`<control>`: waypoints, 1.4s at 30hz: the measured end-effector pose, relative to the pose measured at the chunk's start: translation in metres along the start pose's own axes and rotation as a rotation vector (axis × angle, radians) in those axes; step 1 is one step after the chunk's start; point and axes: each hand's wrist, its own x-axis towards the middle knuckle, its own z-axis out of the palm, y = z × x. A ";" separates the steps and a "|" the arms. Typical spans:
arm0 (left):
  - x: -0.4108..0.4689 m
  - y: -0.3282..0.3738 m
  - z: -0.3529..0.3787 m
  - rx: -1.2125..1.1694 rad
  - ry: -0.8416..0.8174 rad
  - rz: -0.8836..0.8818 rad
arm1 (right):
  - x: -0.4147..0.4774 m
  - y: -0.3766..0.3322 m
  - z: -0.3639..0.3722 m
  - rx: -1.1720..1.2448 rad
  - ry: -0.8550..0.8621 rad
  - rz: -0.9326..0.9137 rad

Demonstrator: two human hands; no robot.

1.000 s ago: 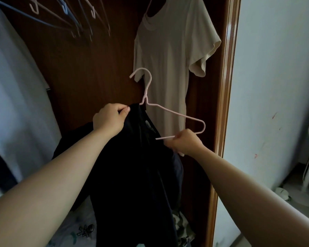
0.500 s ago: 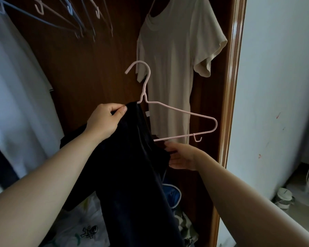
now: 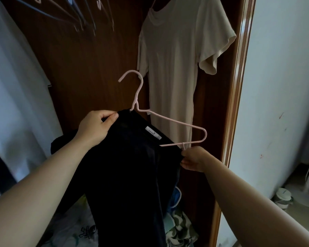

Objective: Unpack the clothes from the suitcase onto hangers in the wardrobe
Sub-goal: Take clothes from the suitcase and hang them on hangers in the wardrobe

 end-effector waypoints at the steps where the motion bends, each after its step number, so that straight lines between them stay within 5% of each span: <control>1: 0.000 -0.005 -0.002 0.019 -0.016 -0.011 | 0.001 0.000 -0.007 0.078 0.012 0.013; 4: 0.000 -0.017 -0.006 0.077 -0.038 -0.016 | 0.001 -0.007 -0.023 0.266 0.032 0.040; 8: 0.001 -0.020 -0.004 0.128 0.017 0.013 | -0.003 -0.028 -0.029 0.226 0.110 -0.043; 13: 0.009 -0.025 -0.006 0.118 0.032 -0.035 | -0.015 -0.043 -0.035 -0.184 0.195 -0.646; 15: 0.011 -0.028 -0.007 0.109 0.025 -0.070 | -0.015 -0.046 -0.036 -0.272 0.194 -0.751; 23: 0.012 -0.013 0.001 0.127 0.003 0.033 | -0.012 -0.054 -0.041 -0.358 0.102 -0.694; 28: 0.006 -0.012 0.009 0.301 0.149 0.294 | 0.002 -0.060 -0.052 -0.877 0.158 -0.536; 33: 0.007 -0.012 0.013 0.342 0.155 0.334 | 0.000 -0.069 -0.045 -1.274 0.238 -0.536; 37: 0.008 -0.001 0.025 0.405 0.136 0.330 | -0.009 -0.082 -0.018 -1.123 0.335 -0.606; 42: 0.016 0.025 0.042 0.396 0.080 0.258 | -0.046 -0.098 0.031 -0.511 0.068 -0.628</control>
